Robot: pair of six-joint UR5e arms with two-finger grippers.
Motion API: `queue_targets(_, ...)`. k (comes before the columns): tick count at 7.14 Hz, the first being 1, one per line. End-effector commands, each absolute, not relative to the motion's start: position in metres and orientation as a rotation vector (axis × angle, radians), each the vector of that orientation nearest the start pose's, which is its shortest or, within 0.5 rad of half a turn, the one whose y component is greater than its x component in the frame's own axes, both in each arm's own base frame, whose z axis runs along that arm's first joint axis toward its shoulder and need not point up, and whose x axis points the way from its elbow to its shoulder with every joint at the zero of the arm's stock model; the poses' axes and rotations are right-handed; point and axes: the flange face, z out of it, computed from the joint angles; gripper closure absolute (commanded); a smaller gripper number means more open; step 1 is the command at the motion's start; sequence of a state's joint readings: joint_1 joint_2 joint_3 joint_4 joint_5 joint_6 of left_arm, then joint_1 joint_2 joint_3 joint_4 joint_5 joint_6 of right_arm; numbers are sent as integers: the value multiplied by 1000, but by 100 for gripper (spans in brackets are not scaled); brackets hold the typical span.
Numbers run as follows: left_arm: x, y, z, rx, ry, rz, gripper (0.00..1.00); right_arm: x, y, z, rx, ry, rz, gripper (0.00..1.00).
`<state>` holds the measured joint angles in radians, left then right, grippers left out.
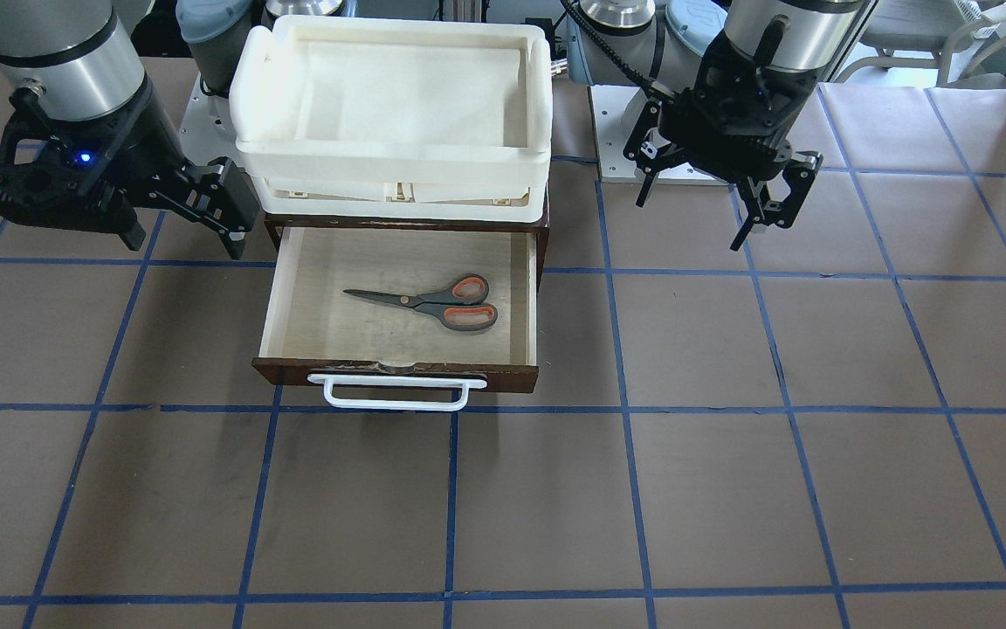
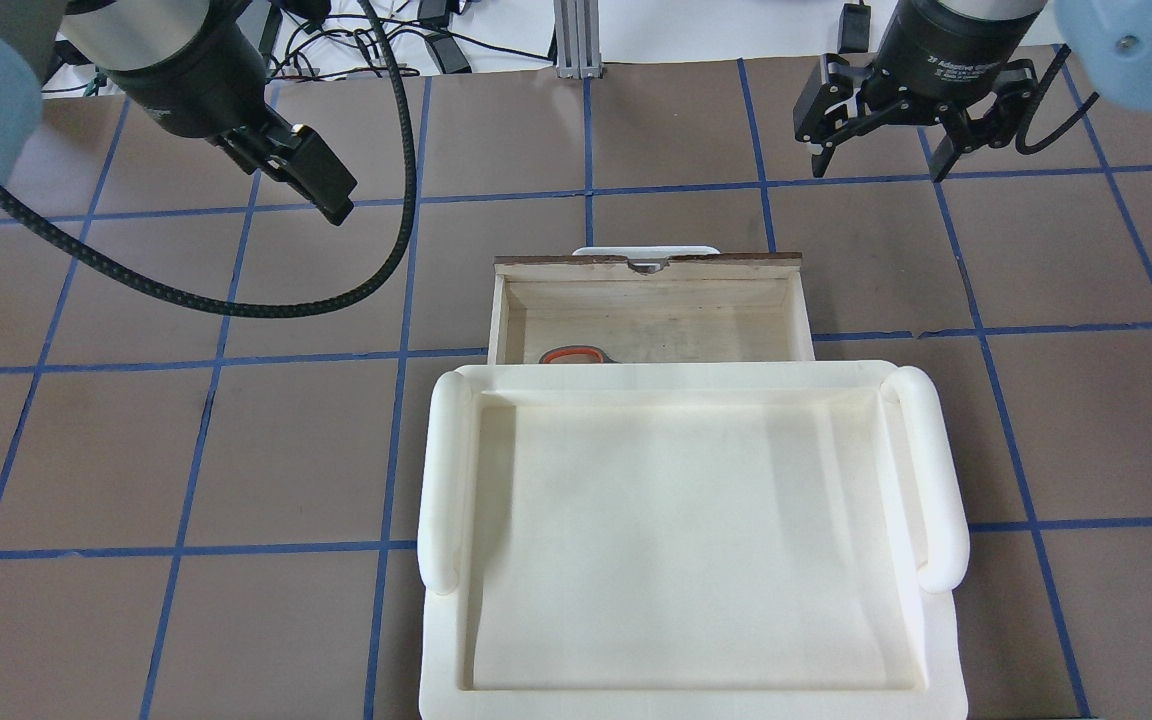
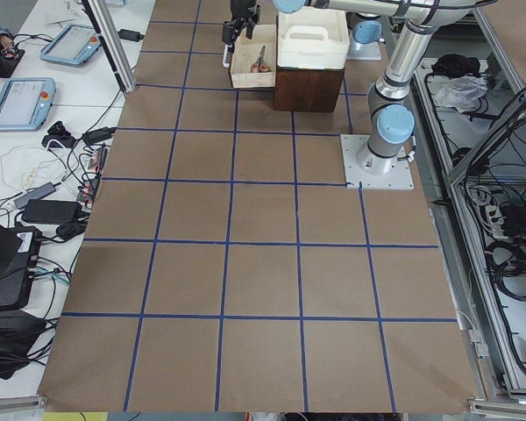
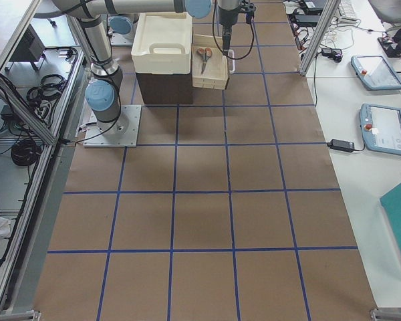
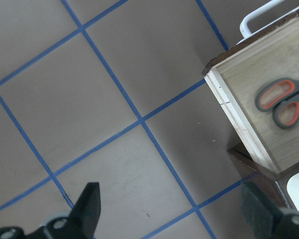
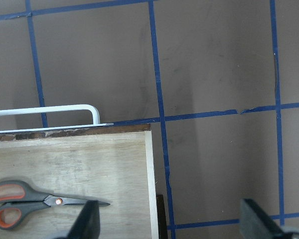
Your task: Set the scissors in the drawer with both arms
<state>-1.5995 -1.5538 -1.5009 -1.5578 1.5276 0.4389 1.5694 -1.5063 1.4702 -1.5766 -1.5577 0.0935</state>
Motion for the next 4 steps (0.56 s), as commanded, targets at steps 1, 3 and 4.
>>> queue_targets(1,-148,-461,535,239,3170,6,0,134,-523,504,148,3125,-59,0)
queue_targets(3,-140,-450,526,51,3137,132,0,134,-523,501,148,3122,-52,0)
queue_targets(4,-123,-450,526,4,3086,141,0,134,-523,502,148,3125,-54,0)
